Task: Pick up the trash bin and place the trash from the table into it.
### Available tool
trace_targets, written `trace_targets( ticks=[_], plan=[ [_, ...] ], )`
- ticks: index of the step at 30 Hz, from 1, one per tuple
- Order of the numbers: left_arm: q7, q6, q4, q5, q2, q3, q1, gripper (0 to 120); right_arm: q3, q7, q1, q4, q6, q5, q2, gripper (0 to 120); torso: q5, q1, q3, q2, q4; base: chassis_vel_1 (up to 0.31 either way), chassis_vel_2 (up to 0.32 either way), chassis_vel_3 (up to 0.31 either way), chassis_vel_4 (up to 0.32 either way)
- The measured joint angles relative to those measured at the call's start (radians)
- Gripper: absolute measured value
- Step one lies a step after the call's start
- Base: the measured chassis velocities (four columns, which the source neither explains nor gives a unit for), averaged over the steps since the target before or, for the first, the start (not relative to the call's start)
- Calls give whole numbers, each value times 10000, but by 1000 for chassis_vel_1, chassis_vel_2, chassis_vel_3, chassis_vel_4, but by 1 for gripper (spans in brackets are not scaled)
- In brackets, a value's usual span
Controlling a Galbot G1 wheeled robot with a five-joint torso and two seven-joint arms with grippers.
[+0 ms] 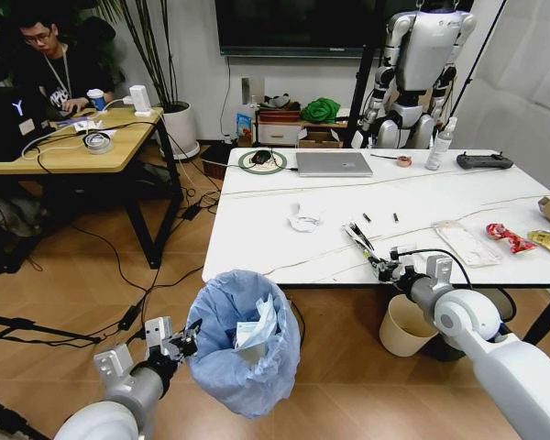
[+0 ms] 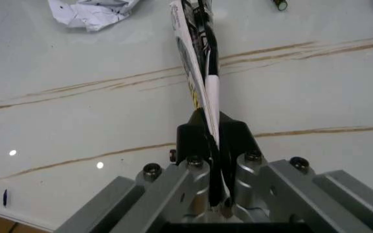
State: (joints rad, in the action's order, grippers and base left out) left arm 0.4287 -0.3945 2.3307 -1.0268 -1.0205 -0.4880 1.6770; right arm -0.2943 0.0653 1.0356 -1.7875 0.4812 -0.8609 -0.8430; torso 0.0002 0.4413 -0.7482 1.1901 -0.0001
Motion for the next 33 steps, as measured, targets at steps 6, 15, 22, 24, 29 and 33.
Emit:
trace_targets(
  ticks=[6,15,22,24,29,33],
  plan=[
    [2,-6,-2,-16,9,16,-19,0,-52,-77,19,-40,-61,24,35,0,-1,0,0,0,0,0,0,0,0],
    [22,-18,-23,-65,28,55,0,0,-691,-1674,262,-518,-2164,1763,307,0,-3,0,0,0,0,0,0,0,0],
    [69,-45,114,-172,79,277,6,0,-877,-2337,504,-2170,-2990,1574,841,0,-4,0,1,0,-1,0,0,0,0],
    [92,-57,145,-255,137,529,-114,0,-526,-2431,534,-3000,-3190,883,1044,0,-1,0,1,0,2,0,0,0,0],
    [114,-57,57,-429,331,893,-487,0,533,-2746,595,-3758,-4098,272,1660,0,-4,0,1,0,-1,0,0,0,0],
    [176,-52,-53,-663,525,1150,-867,0,1323,-3052,518,-3925,-4529,234,2127,0,-2,-1,1,0,-3,0,0,0,0]
  ],
)
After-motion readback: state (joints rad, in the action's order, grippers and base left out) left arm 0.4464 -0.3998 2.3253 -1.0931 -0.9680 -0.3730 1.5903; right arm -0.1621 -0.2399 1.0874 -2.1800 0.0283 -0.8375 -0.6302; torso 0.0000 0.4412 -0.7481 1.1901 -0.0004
